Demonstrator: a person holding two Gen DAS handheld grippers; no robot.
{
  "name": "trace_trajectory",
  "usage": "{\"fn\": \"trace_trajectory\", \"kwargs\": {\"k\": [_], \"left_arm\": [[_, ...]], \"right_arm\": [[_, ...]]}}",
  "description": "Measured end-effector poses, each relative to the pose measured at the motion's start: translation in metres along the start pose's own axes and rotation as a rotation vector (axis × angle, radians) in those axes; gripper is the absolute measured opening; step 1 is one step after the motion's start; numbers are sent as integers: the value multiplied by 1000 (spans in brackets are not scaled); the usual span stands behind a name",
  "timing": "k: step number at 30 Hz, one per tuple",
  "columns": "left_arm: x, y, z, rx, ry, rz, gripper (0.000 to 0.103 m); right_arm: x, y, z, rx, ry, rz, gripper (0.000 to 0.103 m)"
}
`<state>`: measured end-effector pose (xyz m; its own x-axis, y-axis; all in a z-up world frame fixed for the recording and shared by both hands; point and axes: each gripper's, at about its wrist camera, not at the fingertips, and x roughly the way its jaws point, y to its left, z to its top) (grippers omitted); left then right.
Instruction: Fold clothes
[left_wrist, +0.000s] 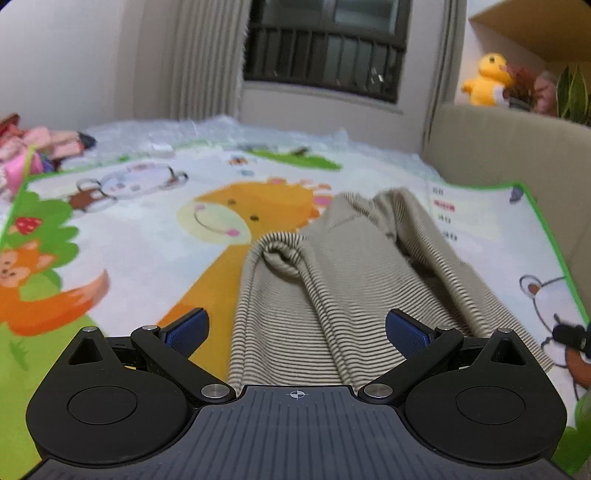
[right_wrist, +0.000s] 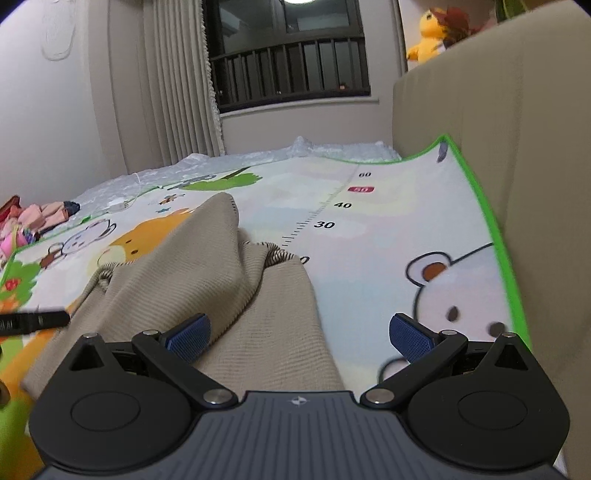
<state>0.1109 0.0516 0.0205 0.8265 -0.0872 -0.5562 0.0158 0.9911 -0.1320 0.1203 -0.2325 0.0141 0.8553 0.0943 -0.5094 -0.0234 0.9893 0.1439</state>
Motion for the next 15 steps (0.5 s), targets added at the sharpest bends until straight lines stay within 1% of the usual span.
{"fn": "trace_trajectory", "kwargs": {"k": [2, 5, 9, 10, 12, 15], "left_arm": [[16, 5, 5, -10, 40, -22, 103], [37, 11, 13, -18, 76, -62, 103], [67, 19, 18, -73, 147, -104, 103], [73, 22, 17, -93, 172, -118, 103], [83, 27, 12, -109, 201, -120, 103], [87, 24, 3, -53, 195, -120, 103]], "right_arm": [[21, -4, 8, 34, 32, 38, 103], [60, -9, 16, 92, 106, 73, 103], [105, -17, 10, 161, 257, 100, 103], [109, -17, 7, 152, 258, 97, 103], [109, -10, 2, 82, 251, 86, 103], [111, -1, -2, 4, 263, 63, 103]]}}
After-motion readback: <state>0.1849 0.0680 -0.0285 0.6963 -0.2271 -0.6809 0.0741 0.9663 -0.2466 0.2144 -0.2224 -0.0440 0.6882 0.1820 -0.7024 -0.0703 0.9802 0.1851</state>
